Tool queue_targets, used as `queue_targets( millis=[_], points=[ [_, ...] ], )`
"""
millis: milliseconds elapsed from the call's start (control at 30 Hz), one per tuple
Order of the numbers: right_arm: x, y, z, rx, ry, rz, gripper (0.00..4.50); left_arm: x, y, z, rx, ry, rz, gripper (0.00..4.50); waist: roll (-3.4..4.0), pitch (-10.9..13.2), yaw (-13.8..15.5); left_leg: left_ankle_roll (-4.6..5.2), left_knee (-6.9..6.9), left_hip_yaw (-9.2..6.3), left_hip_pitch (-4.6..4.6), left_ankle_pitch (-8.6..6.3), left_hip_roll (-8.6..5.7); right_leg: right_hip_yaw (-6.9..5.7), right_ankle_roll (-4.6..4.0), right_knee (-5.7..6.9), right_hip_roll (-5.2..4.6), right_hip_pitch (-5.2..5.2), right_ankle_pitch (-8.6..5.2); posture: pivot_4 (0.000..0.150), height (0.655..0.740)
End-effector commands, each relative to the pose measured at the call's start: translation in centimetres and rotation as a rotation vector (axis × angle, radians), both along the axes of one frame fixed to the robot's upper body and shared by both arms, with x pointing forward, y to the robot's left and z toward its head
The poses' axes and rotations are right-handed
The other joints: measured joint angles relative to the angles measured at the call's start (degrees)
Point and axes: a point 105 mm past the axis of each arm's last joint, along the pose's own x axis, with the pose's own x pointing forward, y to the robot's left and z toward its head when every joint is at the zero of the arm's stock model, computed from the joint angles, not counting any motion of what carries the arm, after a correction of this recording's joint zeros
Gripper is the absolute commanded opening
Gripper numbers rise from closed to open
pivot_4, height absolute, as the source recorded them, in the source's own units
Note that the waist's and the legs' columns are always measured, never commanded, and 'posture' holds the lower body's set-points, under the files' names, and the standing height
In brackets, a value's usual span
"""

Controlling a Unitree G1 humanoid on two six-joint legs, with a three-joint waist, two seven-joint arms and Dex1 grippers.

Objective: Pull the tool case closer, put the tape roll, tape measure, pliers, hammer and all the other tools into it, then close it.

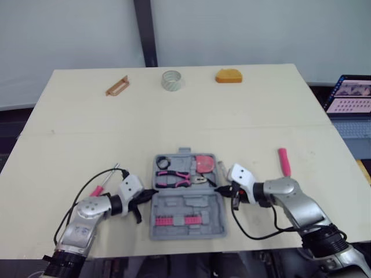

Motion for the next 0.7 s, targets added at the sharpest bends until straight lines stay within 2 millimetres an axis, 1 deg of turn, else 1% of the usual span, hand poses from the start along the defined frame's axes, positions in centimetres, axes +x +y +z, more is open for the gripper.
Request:
queue_targets(
  millis=[33, 300, 700],
  points=[
    [-0.05, 1.24, 0.54, 0.035, -0.030, 0.032, 0.00, 0.22, -1.31, 0.42, -0.017, -0.032, -0.033, 0.02, 0.00, 0.0, 0.0, 0.00, 0.00, 0.00, 0.00, 0.00, 0.00, 0.00, 0.00, 0.00, 0.00, 0.00, 0.00, 0.150, 0.7400],
    [-0.07, 1.27, 0.53, 0.034, -0.033, 0.032, 0.00, 0.16, -1.64, 0.44, -0.025, -0.029, -0.039, 0.02, 0.00, 0.0, 0.0, 0.00, 0.00, 0.00, 0.00, 0.00, 0.00, 0.00, 0.00, 0.00, 0.00, 0.00, 0.00, 0.150, 0.7400],
    [-0.20, 0.67, 0.28, 0.023, -0.024, 0.027, 0.00, 0.24, -0.70, 0.52, -0.007, -0.029, -0.022, 0.02, 0.00, 0.0, 0.0, 0.00, 0.00, 0.00, 0.00, 0.00, 0.01, 0.00, 0.00, -0.01, 0.00, 0.00, 0.00, 0.150, 0.7400]
  ],
)
